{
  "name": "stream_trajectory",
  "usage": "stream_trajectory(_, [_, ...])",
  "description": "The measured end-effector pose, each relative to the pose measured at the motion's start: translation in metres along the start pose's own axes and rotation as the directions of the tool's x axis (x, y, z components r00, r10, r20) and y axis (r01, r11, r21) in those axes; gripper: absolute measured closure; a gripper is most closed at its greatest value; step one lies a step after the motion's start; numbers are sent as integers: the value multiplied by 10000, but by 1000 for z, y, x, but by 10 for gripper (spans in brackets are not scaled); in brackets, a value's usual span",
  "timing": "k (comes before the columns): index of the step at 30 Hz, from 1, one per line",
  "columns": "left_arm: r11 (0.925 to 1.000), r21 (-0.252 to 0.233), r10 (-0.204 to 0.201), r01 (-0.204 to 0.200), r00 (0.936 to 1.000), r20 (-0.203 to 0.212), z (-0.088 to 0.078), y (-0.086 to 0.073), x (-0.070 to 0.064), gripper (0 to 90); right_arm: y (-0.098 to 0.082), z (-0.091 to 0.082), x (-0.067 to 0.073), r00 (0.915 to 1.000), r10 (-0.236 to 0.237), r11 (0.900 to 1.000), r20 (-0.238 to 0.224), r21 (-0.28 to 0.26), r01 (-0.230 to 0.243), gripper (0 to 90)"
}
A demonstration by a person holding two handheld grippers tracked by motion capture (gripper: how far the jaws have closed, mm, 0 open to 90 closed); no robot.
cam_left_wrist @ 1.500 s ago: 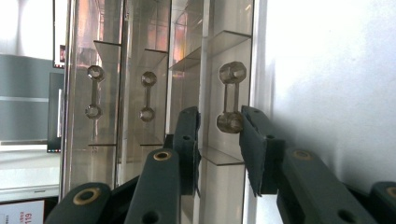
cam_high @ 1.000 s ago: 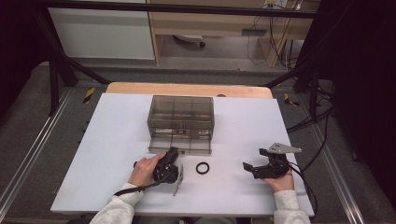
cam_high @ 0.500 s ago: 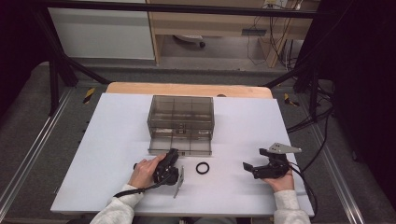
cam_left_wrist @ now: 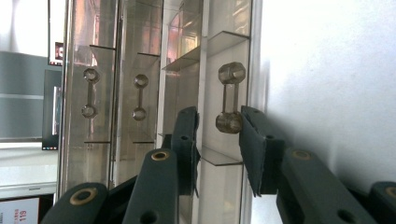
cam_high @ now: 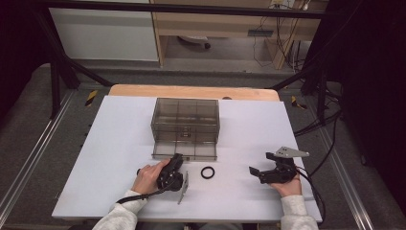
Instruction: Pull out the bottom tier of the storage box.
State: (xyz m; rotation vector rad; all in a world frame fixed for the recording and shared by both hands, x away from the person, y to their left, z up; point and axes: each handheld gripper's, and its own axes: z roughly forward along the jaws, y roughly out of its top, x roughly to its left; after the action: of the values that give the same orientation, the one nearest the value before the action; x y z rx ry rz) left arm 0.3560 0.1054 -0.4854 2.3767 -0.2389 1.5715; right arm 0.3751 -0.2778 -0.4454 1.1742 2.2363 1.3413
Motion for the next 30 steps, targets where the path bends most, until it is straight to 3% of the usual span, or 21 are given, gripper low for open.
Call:
stream_trajectory(12, [9998,-49,-180,181,9998,124,0,0,1,666,0,0,0,10000,3,10000,-5,1,-3,4])
stream_trajectory(20, [9985,-81,-534,538,9975,456,-1,0,4,630,0,0,0,10000,5,10000,-4,-1,-5,4])
stream_trajectory(30, [9934,-79,-1130,1143,9891,945,-4,-2,12,563,0,0,0,10000,48,10000,0,7,-48,4])
